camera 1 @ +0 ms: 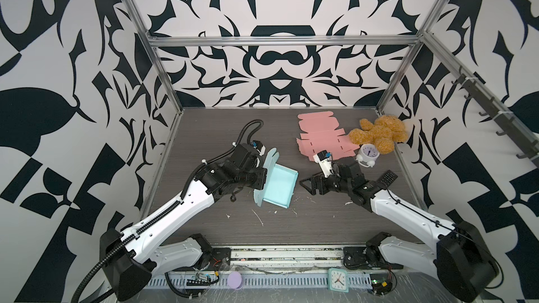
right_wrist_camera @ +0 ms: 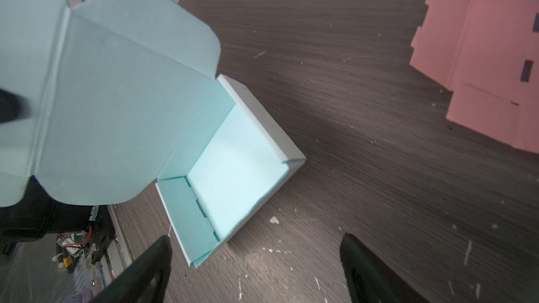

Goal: Fold the paper box
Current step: 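Raise the flap upright with the left gripper while right releases the wall and withdraws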

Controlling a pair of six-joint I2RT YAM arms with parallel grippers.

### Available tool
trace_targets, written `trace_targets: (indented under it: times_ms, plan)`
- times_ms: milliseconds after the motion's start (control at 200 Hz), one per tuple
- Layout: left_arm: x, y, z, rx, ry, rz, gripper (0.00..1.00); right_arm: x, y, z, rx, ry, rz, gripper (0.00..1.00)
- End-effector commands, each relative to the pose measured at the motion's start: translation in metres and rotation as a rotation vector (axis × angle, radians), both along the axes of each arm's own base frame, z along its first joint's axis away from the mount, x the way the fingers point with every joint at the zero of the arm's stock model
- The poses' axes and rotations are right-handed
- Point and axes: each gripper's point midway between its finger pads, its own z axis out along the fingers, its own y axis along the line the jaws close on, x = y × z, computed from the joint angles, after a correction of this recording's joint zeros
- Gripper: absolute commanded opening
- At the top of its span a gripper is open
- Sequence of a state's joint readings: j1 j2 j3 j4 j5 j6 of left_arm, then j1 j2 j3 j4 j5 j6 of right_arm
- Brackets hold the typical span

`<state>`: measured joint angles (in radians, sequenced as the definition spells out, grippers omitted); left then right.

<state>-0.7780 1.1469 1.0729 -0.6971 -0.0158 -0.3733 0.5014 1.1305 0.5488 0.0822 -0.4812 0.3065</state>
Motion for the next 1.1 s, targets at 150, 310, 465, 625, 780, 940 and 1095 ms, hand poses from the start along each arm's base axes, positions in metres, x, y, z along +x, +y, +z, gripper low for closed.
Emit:
trace_targets:
  times_ms: [150, 310, 465, 625, 780, 940, 1095]
  plan:
    - [-0.015, -0.009, -0.006, 0.038, 0.027, -0.197, 0.03, 0.017, 0.027, 0.043, 0.123, -0.239, 0.069, 0.93]
    - [-0.024, -0.015, -0.012, 0.018, 0.034, -0.262, 0.03, 0.02, 0.034, 0.052, 0.107, -0.314, 0.115, 0.92]
    - [-0.027, -0.018, -0.015, 0.007, 0.025, -0.305, 0.03, 0.023, 0.035, 0.039, 0.066, -0.4, 0.146, 0.91]
    - [-0.032, -0.021, -0.011, 0.003, 0.022, -0.356, 0.03, 0.021, 0.041, 0.044, 0.054, -0.506, 0.222, 0.89]
    - [-0.036, -0.023, -0.007, -0.017, 0.007, -0.389, 0.03, 0.024, 0.051, 0.045, 0.013, -0.592, 0.323, 0.89]
    - [-0.034, -0.022, -0.004, -0.007, -0.017, -0.397, 0.03, 0.025, 0.06, 0.044, 0.026, -0.588, 0.408, 0.87]
    - [-0.032, -0.02, -0.005, 0.023, -0.01, -0.398, 0.03, 0.023, 0.06, 0.043, 0.018, -0.58, 0.414, 0.85]
